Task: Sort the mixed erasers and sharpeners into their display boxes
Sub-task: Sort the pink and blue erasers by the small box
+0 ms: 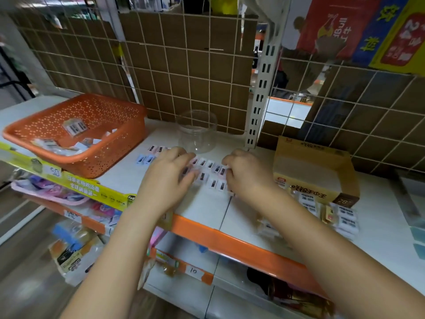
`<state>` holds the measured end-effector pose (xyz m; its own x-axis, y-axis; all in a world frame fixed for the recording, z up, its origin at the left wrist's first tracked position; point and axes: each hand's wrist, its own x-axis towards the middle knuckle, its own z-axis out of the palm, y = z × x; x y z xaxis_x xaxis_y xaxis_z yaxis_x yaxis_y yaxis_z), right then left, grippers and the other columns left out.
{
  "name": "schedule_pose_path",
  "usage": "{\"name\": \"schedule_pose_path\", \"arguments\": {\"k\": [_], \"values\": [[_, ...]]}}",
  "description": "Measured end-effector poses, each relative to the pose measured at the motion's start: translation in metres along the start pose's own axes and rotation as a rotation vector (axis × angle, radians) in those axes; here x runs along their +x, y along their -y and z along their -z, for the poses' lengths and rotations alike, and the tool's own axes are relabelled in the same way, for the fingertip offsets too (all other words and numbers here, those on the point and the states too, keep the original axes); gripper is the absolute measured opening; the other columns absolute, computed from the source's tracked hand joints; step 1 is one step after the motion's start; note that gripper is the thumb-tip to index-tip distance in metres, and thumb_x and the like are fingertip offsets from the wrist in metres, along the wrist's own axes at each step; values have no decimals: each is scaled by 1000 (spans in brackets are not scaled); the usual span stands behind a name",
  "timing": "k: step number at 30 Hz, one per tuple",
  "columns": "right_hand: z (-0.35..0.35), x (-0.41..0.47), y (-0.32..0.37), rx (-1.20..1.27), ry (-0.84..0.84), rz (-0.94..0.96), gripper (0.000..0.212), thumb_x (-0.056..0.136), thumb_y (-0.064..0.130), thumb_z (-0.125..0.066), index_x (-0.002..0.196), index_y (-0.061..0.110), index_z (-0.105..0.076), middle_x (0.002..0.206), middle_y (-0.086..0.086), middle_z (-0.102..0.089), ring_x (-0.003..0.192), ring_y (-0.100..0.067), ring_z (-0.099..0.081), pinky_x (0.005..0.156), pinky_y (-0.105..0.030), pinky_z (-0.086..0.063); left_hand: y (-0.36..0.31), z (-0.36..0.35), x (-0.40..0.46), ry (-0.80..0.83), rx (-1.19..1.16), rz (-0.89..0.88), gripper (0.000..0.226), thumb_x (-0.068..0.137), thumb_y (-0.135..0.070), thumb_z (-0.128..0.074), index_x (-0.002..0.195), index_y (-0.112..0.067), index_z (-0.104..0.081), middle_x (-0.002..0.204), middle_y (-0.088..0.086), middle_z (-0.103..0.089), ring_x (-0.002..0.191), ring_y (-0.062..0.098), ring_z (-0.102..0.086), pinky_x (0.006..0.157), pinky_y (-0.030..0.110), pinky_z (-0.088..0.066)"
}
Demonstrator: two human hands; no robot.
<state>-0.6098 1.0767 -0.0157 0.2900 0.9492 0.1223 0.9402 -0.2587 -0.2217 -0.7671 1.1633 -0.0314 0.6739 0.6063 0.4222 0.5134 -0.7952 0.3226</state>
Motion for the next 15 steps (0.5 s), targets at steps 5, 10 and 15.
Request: {"name": "schedule_pose_path", "arguments": {"k": [5, 10, 15], "values": [[5, 18, 35, 20, -7, 170, 34, 88, 10, -50, 121, 14, -57, 117, -7, -53, 108, -25, -49, 84, -32, -45, 28, 33, -6, -96, 136, 36, 50, 81, -39, -41, 107, -3, -64, 98, 16, -61, 90, 37, -57, 80, 33, -35], [-2, 51, 79, 43, -30, 277, 33, 85, 9, -48, 116, 11, -60, 114, -11, -55, 110, -31, -49, 85, -32, -43, 74, 61, -15, -157, 189, 94, 48, 82, -38, -43, 109, -3, -63, 101, 17, -61, 91, 37, -56, 83, 35, -33], [-17, 97, 132, 83, -33, 308, 27, 83, 8, -49, 107, 8, -62, 112, -11, -58, 105, -31, -54, 85, -38, -45, 146, 88, -16, -172, 202, 140, 49, 81, -37, -43, 106, 0, -64, 101, 19, -61, 91, 39, -57, 81, 35, -34]]}}
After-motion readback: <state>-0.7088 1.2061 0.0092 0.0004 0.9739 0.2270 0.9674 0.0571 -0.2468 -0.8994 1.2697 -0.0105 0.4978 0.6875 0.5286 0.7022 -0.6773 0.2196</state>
